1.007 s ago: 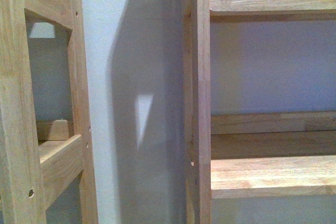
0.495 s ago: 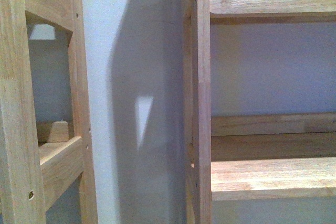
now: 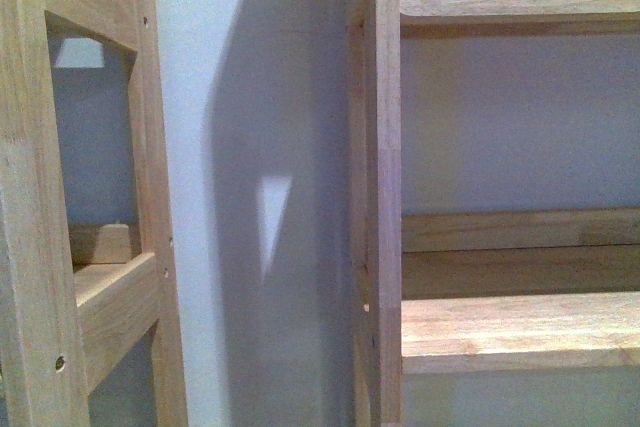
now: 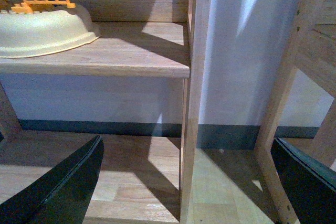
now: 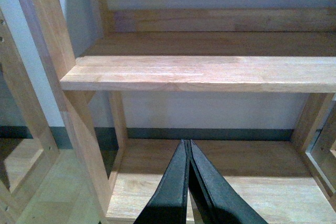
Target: Put away toys
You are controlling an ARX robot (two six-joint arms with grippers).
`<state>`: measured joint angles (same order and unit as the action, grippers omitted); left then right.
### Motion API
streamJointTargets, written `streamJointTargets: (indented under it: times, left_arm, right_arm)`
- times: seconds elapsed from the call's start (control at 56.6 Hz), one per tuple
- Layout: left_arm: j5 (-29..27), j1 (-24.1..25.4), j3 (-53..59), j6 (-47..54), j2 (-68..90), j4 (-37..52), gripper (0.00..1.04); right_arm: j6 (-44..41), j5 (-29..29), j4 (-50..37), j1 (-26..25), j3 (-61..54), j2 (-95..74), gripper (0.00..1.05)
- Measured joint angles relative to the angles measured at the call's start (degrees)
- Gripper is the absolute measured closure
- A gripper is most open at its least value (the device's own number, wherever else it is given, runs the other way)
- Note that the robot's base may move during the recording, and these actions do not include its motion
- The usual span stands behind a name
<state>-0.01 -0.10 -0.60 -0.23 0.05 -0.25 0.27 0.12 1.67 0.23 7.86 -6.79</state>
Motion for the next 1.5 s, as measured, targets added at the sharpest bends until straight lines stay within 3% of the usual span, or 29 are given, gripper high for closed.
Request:
streamJointTargets:
  times: [1.06,1.501]
  left_arm:
    - [0.0,0.0,0.0,0.0,0.0,0.0,0.06]
    - [0.0,0.0,0.0,0.0,0.0,0.0,0.06]
  right_arm:
    - [-0.1,-0.1,-1.4,-0.1,-7.0,6.3,1.01]
    - [-0.1,-0.2,-1.4,-0.1,-7.0,6.3,0.27]
